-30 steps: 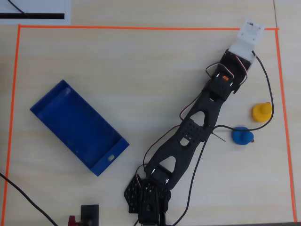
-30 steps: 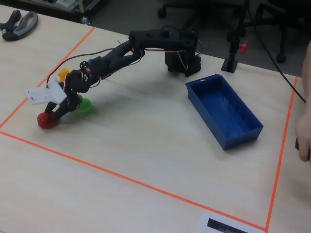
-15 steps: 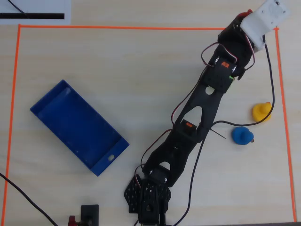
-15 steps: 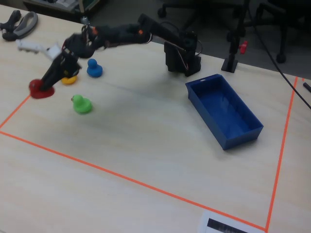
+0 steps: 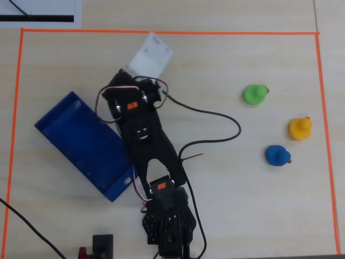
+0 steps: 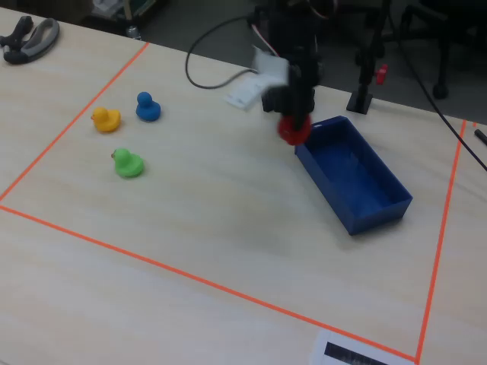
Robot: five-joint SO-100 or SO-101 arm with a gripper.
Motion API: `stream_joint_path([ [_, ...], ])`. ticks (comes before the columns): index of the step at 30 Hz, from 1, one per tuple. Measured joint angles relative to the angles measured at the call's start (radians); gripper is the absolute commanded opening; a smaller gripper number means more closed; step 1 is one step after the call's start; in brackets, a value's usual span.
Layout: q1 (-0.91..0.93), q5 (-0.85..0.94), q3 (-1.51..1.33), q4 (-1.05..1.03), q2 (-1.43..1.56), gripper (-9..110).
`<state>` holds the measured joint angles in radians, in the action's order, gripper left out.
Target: Grasp red duck and put it into box.
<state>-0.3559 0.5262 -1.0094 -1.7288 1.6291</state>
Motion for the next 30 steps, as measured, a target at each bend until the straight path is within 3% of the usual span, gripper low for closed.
stream_joint_path([
  [7, -0.244, -0.086, -0.176, -0.009, -0.002, 0],
  [19, -0.459, -0.161, -0.341, -0.009, -0.12, 0],
  [25, -0.457, -0.106, -0.345, -0.009, -0.121, 27],
  [30, -0.453, -0.051, -0.337, -0.009, -0.118, 34],
])
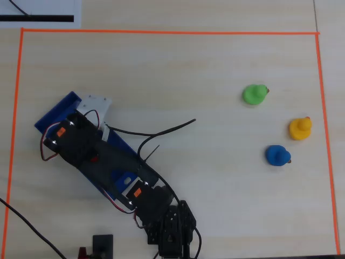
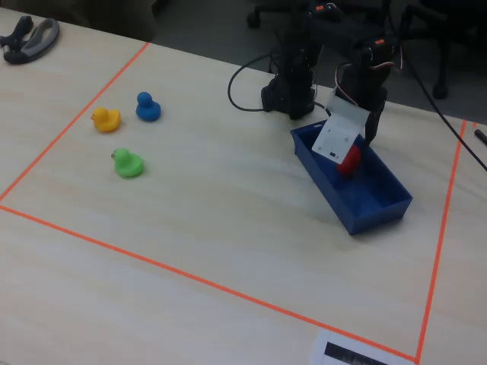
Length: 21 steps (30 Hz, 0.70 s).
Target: Grasp red duck and put it into box.
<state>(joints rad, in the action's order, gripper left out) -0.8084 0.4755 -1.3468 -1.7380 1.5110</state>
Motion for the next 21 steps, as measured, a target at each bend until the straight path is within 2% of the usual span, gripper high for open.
stream_joint_path([
  [3, 0.028, 0.031, 0.014, 0.0, 0.034, 32],
  [7, 0.133, 0.087, 0.112, 0.002, 0.112, 17],
  [11, 0.324, 0.193, 0.193, 0.061, 0.229, 0],
  [14, 0.5, 0.311, 0.124, 0.284, 0.347, 0],
  [18, 0.735, 0.494, -0.124, 0.721, 0.558, 0],
  [21, 0.822, 0.598, -0.322, 0.989, 0.718, 0],
])
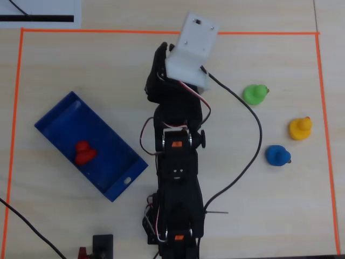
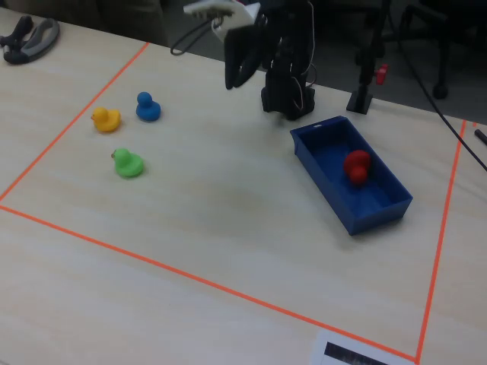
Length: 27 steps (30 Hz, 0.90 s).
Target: Grasp red duck and put it into box.
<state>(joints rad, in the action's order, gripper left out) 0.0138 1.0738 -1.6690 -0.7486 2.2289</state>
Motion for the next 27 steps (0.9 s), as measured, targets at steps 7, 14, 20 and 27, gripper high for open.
stream_joint_path([
  [7, 0.021, 0.27, -0.755, 0.693, 0.399, 0],
  [14, 0.023, 0.462, -1.348, 1.206, 0.752, 0],
  [20, 0.023, 0.459, -1.448, 1.169, 0.9, 0],
  [27, 0.058, 0.385, -1.448, 0.463, 1.054, 0],
])
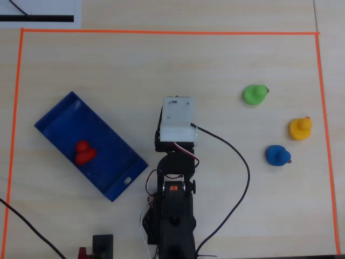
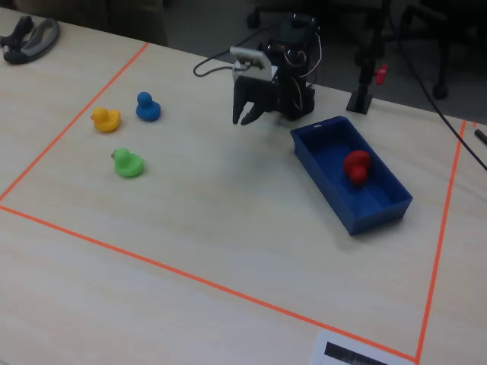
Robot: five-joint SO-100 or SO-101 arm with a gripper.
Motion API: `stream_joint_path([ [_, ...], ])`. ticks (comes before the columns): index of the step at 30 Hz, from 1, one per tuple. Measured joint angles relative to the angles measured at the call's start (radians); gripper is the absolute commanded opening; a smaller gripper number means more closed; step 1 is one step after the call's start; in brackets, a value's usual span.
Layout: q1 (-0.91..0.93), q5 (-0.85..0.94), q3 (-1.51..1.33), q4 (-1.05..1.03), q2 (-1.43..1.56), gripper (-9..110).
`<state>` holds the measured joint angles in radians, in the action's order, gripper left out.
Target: Grasp red duck and put it into box.
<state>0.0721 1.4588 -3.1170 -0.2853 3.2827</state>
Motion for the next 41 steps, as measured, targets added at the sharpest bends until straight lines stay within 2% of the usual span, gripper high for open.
stream_joint_path([
  [10, -0.005, -0.067, 0.0, -0.755, 0.021, 0],
  [15, -0.015, -0.063, 0.0, -0.991, 0.026, 0],
  [20, -0.021, -0.064, 0.0, -1.022, 0.041, 7],
  [41, -0.02, -0.067, 0.0, -1.022, 0.041, 7],
])
